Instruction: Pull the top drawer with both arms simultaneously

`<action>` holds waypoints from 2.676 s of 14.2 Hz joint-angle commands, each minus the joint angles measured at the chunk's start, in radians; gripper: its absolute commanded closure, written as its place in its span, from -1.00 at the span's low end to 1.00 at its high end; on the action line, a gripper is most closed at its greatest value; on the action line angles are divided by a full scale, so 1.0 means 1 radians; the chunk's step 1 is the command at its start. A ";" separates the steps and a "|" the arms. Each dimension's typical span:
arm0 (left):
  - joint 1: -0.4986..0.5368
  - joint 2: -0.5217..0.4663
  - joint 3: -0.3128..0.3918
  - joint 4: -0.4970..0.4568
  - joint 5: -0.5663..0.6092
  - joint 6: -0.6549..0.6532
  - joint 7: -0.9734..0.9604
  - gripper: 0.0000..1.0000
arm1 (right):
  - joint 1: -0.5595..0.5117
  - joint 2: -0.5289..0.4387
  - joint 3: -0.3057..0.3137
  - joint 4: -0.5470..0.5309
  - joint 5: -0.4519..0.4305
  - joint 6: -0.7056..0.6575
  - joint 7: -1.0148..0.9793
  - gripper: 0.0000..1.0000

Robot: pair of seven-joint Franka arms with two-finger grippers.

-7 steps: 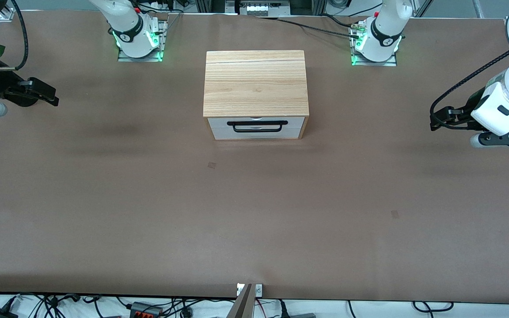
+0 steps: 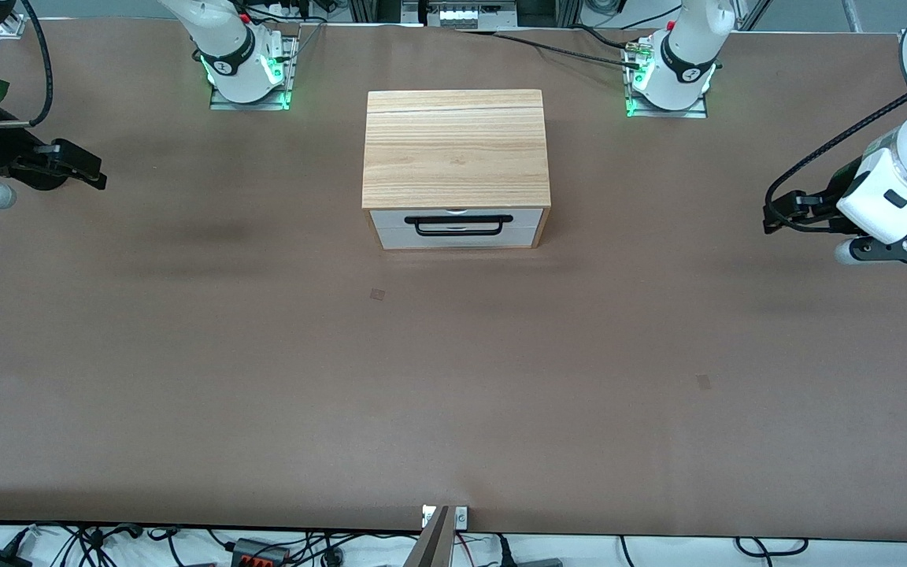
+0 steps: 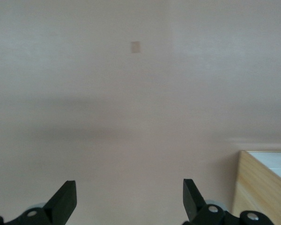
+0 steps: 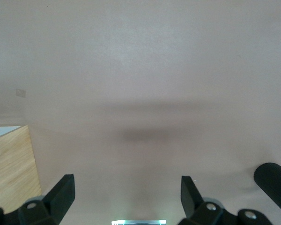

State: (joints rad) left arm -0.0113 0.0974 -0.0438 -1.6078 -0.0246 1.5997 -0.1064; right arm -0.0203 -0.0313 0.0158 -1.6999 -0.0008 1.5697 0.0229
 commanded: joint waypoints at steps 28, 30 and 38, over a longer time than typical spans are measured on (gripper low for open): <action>-0.092 0.590 -0.054 -0.010 -1.205 0.060 0.712 -1.00 | 0.287 0.534 0.024 -0.303 1.517 0.289 -0.886 -1.00; -0.091 0.588 -0.074 -0.088 -1.271 0.057 0.792 -1.00 | 0.328 0.568 0.024 -0.319 1.643 0.291 -0.989 -1.00; -0.081 0.581 -0.149 -0.297 -1.451 0.059 1.094 -0.86 | 0.385 0.596 0.024 -0.356 1.753 0.277 -1.017 -0.13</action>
State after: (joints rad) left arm -0.1052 0.7121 -0.1696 -1.8236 -1.4102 1.6592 0.8990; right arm 0.3489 0.5831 0.0440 -2.0275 1.7247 1.8468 -0.9710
